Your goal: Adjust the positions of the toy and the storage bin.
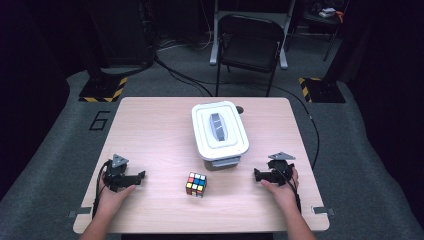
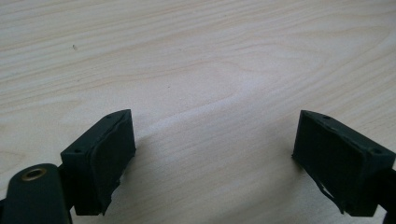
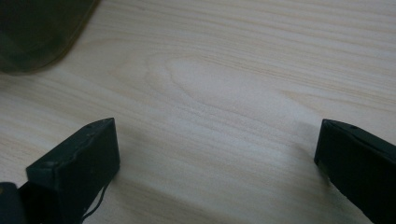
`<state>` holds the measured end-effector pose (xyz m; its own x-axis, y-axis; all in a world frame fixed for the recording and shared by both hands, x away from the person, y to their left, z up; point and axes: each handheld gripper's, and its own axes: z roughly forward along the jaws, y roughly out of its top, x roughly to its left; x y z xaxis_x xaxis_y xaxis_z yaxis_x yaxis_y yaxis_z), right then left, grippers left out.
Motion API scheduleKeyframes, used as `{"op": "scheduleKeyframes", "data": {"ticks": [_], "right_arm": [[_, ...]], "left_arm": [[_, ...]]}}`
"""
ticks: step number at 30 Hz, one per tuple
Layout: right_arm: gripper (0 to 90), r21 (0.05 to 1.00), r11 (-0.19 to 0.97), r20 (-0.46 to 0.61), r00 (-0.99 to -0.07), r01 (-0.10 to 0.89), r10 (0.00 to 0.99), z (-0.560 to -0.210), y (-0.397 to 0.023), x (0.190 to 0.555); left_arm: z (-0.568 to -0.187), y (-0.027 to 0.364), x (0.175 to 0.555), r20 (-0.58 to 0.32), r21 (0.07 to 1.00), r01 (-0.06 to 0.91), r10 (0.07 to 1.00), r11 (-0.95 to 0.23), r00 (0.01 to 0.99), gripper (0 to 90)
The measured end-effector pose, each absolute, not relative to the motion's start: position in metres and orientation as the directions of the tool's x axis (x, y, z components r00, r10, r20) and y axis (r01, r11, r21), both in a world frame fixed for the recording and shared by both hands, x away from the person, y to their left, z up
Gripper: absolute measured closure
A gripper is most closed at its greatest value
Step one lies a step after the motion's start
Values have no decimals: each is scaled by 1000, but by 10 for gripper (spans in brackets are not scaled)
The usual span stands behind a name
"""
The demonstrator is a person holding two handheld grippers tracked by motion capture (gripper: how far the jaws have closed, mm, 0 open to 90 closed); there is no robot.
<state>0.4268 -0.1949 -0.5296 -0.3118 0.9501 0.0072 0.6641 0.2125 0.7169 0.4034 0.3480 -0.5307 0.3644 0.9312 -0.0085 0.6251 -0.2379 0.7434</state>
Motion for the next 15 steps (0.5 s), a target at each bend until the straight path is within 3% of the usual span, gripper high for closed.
{"op": "scheduleKeyframes", "data": {"ticks": [15], "right_arm": [[18,722,211,7,-312,659,950,-530,-195,425]], "left_arm": [[-531,345,399,-8,748,624,937,-226,348,140]]}}
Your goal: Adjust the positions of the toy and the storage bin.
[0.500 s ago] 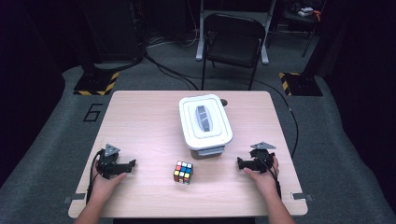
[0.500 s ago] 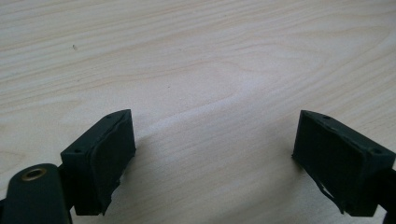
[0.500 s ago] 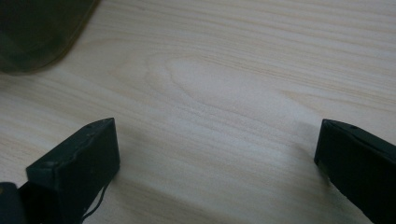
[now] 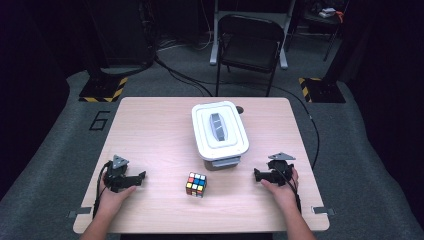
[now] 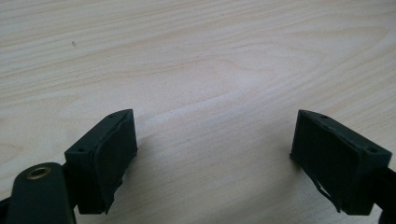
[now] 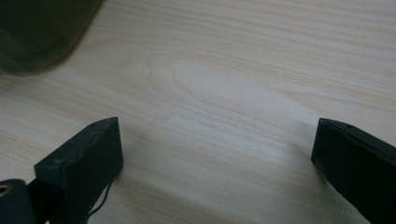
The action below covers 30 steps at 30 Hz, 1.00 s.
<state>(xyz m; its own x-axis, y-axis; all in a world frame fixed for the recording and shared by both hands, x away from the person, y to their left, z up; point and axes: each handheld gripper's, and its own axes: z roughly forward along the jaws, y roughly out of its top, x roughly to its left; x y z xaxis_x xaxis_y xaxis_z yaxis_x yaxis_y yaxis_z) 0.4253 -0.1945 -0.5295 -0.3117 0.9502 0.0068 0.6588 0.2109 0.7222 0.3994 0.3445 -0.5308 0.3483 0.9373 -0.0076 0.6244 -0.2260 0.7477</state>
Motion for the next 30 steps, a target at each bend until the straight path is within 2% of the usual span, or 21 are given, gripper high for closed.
{"op": "scheduleKeyframes", "data": {"ticks": [9,16,18,19,21,24,26,30], "right_arm": [[84,733,202,14,-312,649,950,-529,-192,421],[175,733,200,12,-307,650,952,-526,-195,422],[245,724,208,8,-310,657,951,-524,-195,421],[245,724,208,8,-310,657,951,-524,-195,421],[351,727,216,12,-327,651,945,-522,-194,420],[413,721,196,43,-325,665,945,-520,-193,419],[439,708,179,78,-328,683,942,-515,-192,418],[429,718,197,54,-336,667,940,-501,-189,412]], "left_arm": [[-531,344,399,-11,751,623,939,-220,344,148],[-530,344,398,-8,744,630,939,-224,344,148],[-530,344,398,-8,741,633,939,-224,343,148],[-530,344,398,-8,741,633,939,-224,343,149],[-530,343,398,-9,744,630,940,-221,341,149],[-530,343,398,-9,744,630,940,-221,340,149],[-530,343,398,-9,743,632,940,-222,341,150],[-530,343,398,-9,747,627,939,-221,343,162]]}}
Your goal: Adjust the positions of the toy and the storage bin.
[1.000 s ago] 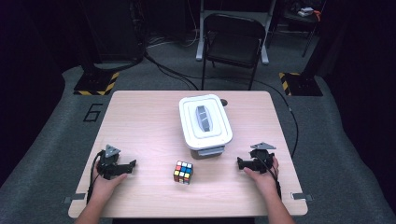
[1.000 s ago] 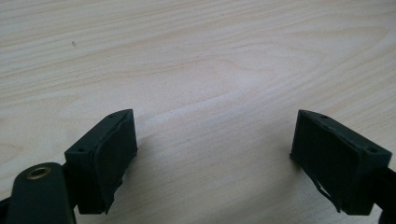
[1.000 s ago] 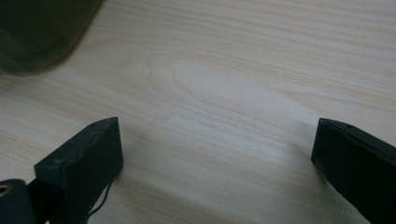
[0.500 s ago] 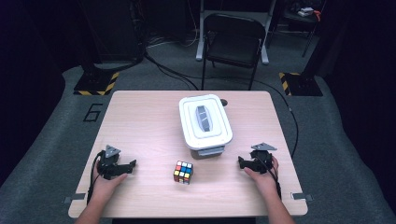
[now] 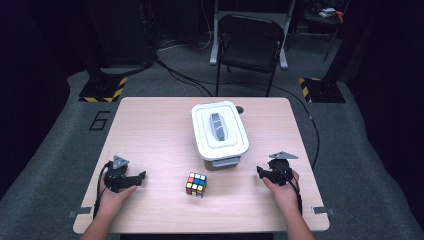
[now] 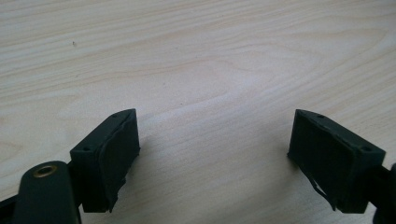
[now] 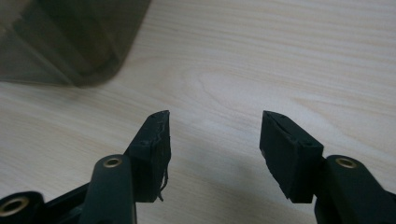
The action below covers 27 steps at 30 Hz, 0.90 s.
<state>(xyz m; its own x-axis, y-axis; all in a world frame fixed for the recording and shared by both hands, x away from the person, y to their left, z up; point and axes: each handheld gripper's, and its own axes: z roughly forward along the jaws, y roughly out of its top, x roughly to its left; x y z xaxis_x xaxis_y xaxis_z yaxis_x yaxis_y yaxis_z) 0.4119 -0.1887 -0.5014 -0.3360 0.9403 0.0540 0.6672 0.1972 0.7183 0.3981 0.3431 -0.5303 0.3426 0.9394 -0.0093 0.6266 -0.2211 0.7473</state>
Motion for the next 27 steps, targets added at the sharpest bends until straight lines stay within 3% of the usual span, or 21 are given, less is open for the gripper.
{"op": "scheduleKeyframes", "data": {"ticks": [19,27], "right_arm": [[411,760,243,17,-393,602,920,-442,-173,404],[413,774,259,25,-436,578,900,-434,-163,397]], "left_arm": [[-527,342,395,-12,739,634,936,-229,353,278],[-523,336,393,-32,723,649,927,-236,373,342]]}}
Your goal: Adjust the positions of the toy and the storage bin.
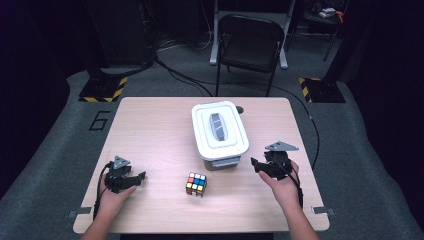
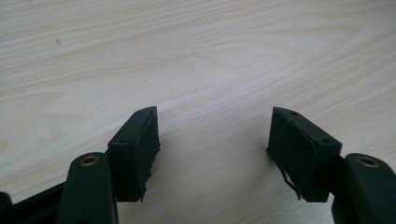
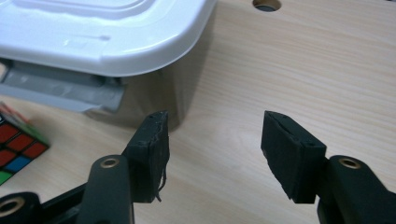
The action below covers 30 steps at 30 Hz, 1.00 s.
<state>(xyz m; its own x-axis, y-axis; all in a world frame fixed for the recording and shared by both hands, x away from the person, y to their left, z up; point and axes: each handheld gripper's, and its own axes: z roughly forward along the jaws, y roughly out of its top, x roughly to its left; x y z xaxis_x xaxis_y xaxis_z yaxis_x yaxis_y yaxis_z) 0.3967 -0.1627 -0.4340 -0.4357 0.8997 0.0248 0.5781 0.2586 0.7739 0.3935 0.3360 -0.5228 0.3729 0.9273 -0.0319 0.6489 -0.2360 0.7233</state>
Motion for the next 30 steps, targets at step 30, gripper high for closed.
{"op": "scheduleKeyframes", "data": {"ticks": [30], "right_arm": [[406,756,338,-10,-506,560,862,-457,-143,377]], "left_arm": [[-474,246,382,-117,741,573,773,-350,624,426]]}}
